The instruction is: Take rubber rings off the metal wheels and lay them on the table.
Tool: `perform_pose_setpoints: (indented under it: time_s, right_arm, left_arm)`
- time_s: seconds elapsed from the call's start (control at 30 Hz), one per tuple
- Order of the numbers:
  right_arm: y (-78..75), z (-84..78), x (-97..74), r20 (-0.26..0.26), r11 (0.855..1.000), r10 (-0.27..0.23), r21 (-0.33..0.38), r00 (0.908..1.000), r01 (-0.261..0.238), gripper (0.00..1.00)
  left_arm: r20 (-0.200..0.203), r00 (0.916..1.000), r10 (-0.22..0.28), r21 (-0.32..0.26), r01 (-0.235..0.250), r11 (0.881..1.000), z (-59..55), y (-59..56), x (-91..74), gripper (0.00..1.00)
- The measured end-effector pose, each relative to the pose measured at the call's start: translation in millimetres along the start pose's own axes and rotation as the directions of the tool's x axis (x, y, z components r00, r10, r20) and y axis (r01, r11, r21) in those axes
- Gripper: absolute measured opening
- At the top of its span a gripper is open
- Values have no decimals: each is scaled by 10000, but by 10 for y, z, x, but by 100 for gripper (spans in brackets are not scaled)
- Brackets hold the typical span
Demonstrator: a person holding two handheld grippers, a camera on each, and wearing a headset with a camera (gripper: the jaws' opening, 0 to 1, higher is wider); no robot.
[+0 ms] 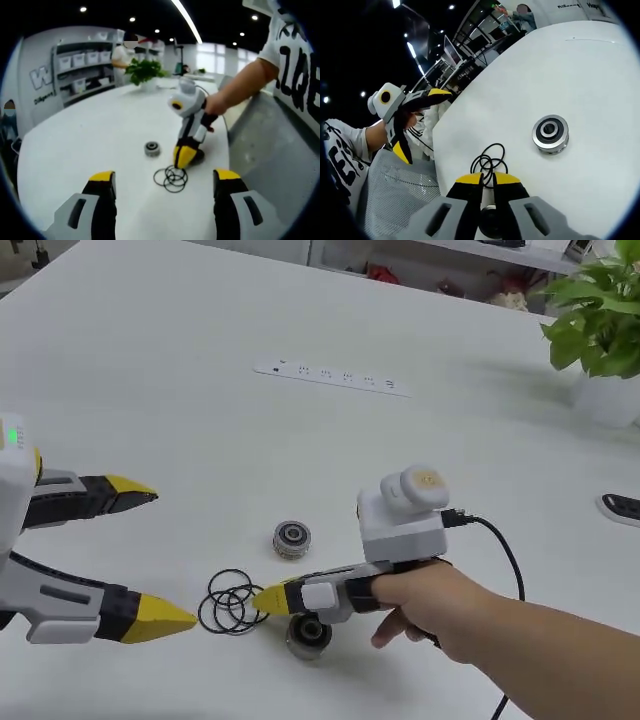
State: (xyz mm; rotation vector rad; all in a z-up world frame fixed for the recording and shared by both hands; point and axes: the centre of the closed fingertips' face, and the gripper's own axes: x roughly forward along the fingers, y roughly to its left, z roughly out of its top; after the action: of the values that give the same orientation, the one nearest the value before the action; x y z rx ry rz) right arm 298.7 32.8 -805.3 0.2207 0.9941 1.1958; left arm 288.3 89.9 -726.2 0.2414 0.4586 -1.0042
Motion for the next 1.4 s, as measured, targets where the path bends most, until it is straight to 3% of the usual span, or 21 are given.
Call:
perform_pose_setpoints:
  time_s: [0.43, 0.73, 1.4]
  right_arm:
    - [-1, 53, -57, 229, 9999, -102, -65, 9997, 103, 9]
    - [44, 146, -169, 593, 9998, -88, -173, 9982, 98, 12]
    - [145, 334, -582, 1594, 9938, -264, -1028, 9869, 432, 21]
  left_arm:
    - [-62, 10000, 9, 36, -9, 10000, 1, -5, -22, 81]
    - [-19, 10000, -11, 137, 11, 9999, 65, -21, -21, 81]
    - [215, 9996, 164, 246, -169, 9996, 205, -10, -97, 82]
